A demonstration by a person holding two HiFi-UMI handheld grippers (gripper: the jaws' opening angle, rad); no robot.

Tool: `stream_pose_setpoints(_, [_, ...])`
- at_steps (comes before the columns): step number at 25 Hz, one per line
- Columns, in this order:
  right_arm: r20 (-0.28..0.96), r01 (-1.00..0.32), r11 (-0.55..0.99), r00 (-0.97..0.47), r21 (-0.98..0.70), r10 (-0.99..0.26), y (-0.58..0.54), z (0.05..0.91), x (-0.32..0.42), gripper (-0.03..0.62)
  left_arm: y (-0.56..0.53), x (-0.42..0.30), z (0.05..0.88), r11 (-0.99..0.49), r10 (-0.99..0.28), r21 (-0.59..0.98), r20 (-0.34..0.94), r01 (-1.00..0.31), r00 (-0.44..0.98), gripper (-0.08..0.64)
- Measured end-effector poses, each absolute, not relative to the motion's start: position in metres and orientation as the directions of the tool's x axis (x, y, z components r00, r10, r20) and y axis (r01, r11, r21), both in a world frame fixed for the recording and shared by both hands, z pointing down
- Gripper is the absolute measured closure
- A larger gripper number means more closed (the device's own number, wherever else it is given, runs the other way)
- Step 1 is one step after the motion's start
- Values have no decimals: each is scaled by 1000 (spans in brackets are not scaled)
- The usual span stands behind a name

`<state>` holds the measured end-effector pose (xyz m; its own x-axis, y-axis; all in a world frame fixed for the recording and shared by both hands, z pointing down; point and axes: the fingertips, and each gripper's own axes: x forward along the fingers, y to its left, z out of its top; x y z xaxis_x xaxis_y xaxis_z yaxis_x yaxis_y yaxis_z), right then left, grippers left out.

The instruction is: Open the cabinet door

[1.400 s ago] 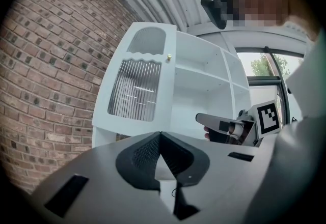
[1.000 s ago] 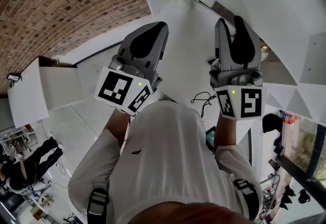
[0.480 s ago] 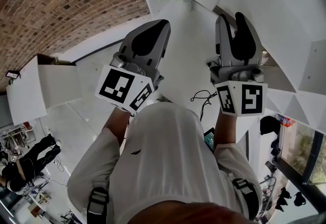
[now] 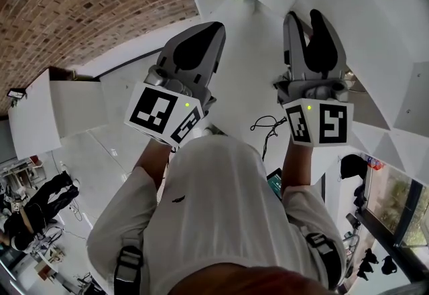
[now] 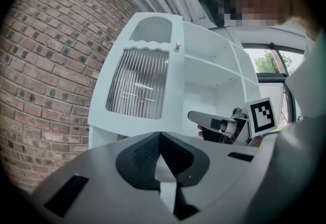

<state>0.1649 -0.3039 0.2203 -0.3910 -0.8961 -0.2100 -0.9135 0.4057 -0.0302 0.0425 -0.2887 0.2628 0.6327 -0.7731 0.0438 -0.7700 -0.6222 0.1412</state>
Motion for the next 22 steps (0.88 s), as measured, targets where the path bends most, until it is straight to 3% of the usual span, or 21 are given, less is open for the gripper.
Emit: stream_pose_setpoints(22, [-187,-897,441,-427,-37,-885,-336,230,153,434,-301,31,273,-590,-793,147,76,-794,604,551])
